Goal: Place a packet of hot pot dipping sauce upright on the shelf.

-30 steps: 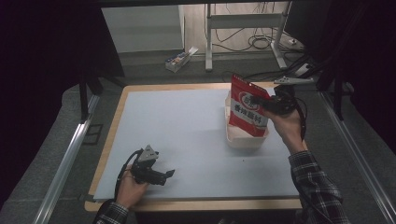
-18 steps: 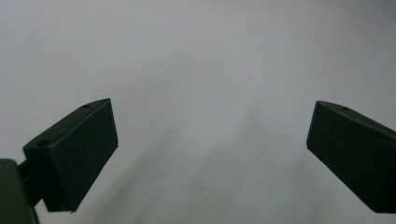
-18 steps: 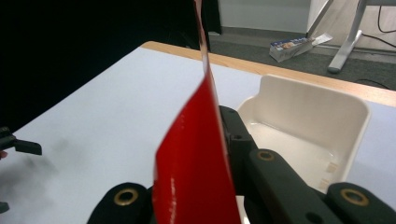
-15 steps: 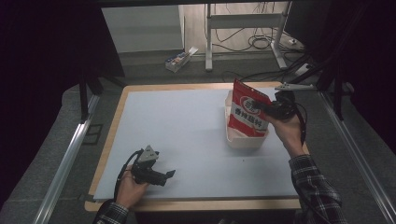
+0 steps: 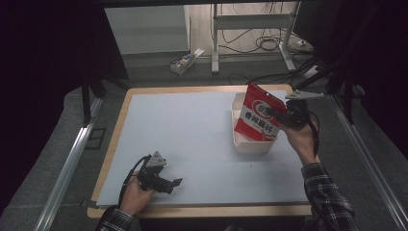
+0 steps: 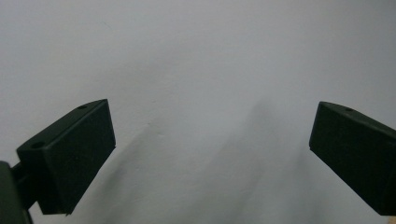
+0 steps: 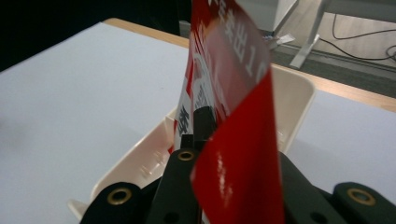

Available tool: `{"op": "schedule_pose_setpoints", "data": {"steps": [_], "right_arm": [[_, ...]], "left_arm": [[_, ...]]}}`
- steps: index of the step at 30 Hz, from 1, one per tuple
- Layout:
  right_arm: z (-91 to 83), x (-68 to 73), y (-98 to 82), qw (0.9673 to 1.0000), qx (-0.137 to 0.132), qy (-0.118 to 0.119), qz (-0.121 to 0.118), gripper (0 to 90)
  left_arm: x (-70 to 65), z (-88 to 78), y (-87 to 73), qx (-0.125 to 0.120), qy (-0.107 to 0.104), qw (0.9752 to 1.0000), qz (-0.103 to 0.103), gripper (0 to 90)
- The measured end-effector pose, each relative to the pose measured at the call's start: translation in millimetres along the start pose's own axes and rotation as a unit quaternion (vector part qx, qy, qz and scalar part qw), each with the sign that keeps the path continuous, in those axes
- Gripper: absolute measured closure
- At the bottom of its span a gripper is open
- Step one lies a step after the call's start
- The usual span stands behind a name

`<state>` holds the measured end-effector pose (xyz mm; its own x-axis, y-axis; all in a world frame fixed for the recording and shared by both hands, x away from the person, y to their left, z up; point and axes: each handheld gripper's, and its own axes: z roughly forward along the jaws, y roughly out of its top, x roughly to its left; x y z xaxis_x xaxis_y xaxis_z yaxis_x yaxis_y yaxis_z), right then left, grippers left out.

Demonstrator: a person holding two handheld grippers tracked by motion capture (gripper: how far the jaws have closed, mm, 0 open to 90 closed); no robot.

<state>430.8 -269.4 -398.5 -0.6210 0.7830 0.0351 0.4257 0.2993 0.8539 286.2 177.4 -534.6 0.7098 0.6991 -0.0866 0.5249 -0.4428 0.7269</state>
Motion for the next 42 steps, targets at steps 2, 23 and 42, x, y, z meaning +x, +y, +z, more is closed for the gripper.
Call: {"op": "schedule_pose_setpoints", "data": {"steps": [2, 23, 42], "right_arm": [[1.3, 0.2, -0.4, 1.0, 0.006, -0.003, -0.002, 81.4], [0.6, 13.0, -3.8, 0.9983, 0.028, -0.011, -0.049, 16.0], [-5.2, 21.9, -13.9, 0.9981, 0.041, -0.007, -0.046, 3.6]], "left_arm": [[0.1, -0.6, 0.3, -0.002, -0.001, 1.0, -0.003, 0.9], [-1.4, -9.8, 2.2, -0.033, 0.026, 0.9991, 0.006, 3.7], [-2.1, -11.5, 2.5, -0.038, 0.025, 0.9989, 0.004, 4.4]]}}
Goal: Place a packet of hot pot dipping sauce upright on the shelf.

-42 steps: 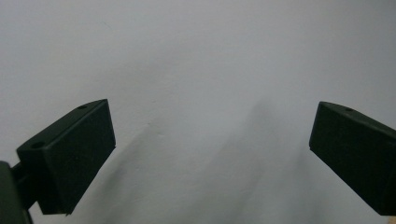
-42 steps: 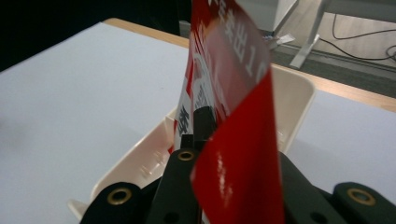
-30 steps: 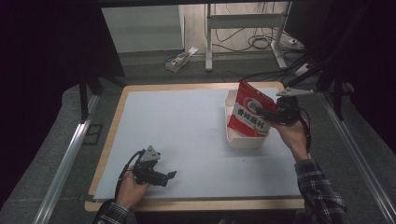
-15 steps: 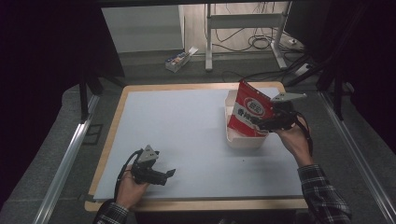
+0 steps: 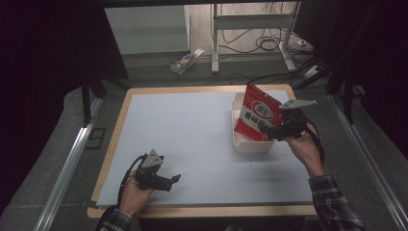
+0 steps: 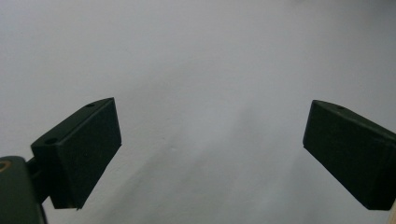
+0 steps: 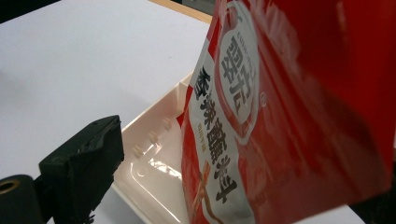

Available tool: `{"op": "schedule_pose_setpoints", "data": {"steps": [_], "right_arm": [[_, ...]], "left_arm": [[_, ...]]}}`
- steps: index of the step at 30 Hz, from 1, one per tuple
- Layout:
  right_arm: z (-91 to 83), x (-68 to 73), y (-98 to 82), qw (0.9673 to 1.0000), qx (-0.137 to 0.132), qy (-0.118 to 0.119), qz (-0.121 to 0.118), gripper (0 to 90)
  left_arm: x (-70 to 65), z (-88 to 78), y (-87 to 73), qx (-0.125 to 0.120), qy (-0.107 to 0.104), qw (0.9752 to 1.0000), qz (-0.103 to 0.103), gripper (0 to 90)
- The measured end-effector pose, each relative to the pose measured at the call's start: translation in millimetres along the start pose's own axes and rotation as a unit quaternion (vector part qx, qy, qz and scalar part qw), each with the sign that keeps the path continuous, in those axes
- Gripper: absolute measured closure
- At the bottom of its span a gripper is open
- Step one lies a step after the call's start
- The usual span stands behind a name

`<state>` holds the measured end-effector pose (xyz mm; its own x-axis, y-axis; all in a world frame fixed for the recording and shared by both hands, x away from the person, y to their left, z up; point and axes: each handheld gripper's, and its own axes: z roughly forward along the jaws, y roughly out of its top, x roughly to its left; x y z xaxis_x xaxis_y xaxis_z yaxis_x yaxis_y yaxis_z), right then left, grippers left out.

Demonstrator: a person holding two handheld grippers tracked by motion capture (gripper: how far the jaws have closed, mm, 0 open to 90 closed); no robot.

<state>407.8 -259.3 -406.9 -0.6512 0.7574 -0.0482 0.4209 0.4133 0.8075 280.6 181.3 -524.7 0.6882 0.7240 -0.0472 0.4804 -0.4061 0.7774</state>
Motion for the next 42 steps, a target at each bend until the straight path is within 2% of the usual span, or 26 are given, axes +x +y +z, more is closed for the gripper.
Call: {"op": "schedule_pose_setpoints", "data": {"steps": [9, 13, 24, 35, 42], "right_arm": [[-6.7, 4.1, -7.0, 1.0, -0.002, -0.002, -0.002, 3.3], [-9.3, 5.1, -10.5, 1.0, -0.003, 0.001, 0.008, 3.2], [-14.5, 7.9, -19.3, 0.9999, -0.003, 0.004, 0.013, 2.9], [-14.6, 10.5, -37.7, 0.9994, -0.009, 0.009, 0.032, 2.9], [-15.5, 13.5, -43.7, 0.9996, -0.005, 0.005, 0.026, 2.9]], "left_arm": [[-0.4, 0.8, 0.1, 0.005, 0.0, 1.0, 0.003, 4.5], [0.1, 1.1, -0.2, 0.006, -0.001, 1.0, 0.001, 4.4], [-0.2, 1.3, -0.2, 0.009, 0.0, 1.0, 0.002, 4.3], [-0.9, 2.6, -0.5, 0.015, 0.004, 0.9999, 0.007, 4.5], [-1.3, 2.4, -0.2, 0.014, 0.005, 0.9999, 0.008, 4.6]]}}
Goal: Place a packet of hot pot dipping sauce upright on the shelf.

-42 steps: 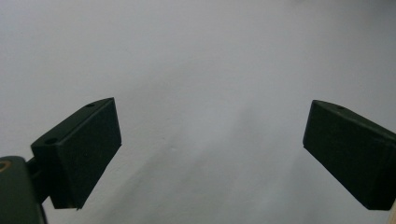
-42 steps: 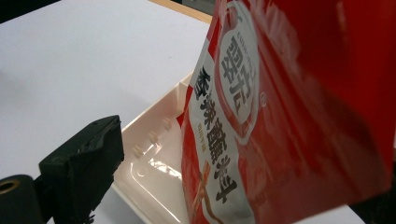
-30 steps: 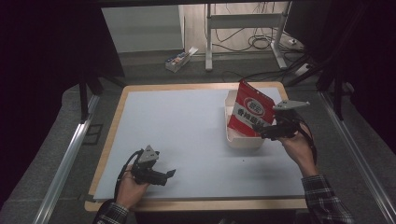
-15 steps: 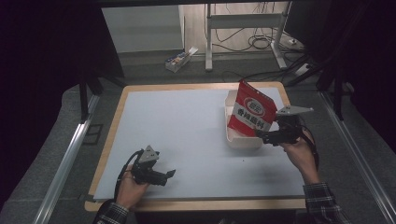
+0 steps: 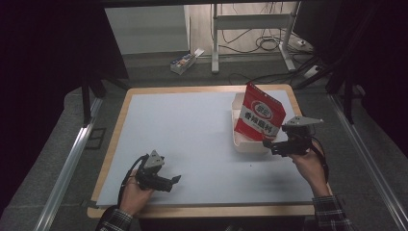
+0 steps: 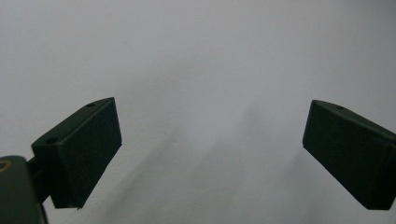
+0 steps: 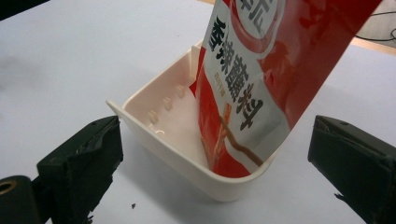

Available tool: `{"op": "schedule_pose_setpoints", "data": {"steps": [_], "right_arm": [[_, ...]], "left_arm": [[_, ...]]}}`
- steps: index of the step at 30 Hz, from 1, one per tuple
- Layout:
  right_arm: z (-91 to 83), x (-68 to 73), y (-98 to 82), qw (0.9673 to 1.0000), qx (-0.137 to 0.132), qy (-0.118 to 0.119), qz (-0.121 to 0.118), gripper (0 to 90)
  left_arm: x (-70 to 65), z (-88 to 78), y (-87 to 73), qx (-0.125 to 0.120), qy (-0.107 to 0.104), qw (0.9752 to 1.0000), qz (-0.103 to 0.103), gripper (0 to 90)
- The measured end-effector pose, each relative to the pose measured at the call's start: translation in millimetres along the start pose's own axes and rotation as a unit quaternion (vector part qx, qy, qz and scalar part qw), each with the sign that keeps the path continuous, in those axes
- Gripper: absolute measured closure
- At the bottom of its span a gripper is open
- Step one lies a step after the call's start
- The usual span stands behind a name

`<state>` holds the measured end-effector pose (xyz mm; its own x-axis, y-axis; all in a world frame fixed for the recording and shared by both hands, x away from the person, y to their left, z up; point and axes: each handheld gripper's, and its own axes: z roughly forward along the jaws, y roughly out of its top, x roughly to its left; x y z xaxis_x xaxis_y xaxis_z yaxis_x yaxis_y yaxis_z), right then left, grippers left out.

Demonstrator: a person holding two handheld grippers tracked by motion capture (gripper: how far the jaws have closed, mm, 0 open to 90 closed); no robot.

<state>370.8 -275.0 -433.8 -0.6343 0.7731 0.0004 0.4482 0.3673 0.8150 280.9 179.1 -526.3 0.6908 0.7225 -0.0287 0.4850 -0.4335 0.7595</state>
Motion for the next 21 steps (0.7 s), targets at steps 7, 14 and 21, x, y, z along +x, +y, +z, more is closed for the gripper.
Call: {"op": "schedule_pose_setpoints", "data": {"steps": [7, 14, 21], "right_arm": [[-1.2, 4.6, -7.6, 1.0, 0.004, -0.003, -0.001, 2.9], [-4.7, 8.0, -14.8, 1.0, 0.004, -0.004, 0.006, 2.9], [-6.6, 16.5, -24.5, 0.9999, 0.013, -0.007, -0.003, 2.9]], "left_arm": [[-1.0, -0.1, 0.4, 0.001, -0.004, 1.0, -0.001, 5.0], [-1.5, 0.1, 0.6, 0.003, -0.005, 1.0, 0.003, 5.1], [-1.8, 0.0, 0.6, 0.004, -0.005, 1.0, 0.004, 5.1]]}}
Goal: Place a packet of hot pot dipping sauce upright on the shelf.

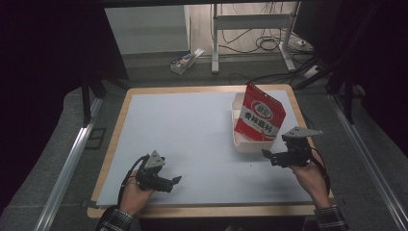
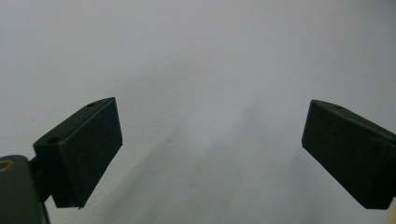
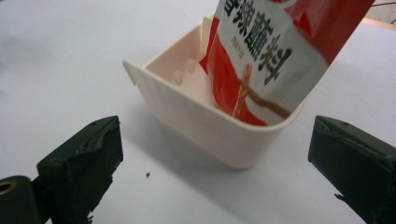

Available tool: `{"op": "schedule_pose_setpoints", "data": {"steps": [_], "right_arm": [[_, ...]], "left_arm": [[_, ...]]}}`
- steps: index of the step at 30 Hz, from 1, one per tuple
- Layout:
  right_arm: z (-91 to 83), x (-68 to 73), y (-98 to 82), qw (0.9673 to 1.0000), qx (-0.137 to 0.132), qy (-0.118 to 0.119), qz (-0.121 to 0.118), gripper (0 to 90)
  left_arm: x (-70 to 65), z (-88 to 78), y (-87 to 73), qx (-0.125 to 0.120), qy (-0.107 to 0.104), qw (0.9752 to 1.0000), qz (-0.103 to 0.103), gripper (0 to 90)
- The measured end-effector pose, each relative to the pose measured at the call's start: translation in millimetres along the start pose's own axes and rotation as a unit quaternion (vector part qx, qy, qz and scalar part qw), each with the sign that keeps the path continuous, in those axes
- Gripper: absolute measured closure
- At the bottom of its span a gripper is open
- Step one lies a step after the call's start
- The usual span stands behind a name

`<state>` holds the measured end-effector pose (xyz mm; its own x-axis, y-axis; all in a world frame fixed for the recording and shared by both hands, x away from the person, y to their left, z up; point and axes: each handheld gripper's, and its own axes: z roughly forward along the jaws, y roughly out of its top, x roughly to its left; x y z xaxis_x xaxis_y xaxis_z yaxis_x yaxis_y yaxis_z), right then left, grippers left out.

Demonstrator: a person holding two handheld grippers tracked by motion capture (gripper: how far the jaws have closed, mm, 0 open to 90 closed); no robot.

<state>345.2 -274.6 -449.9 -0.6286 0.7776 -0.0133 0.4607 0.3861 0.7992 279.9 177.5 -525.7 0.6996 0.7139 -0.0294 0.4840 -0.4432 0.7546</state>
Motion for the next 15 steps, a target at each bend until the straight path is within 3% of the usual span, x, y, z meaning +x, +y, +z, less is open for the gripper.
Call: {"op": "schedule_pose_setpoints", "data": {"steps": [15], "right_arm": [[-13.9, 13.0, -7.0, 0.9999, -0.004, 0.003, -0.01, 2.9]], "left_arm": [[-1.0, 0.5, 0.4, 0.001, 0.001, 1.0, 0.002, 5.2]]}}
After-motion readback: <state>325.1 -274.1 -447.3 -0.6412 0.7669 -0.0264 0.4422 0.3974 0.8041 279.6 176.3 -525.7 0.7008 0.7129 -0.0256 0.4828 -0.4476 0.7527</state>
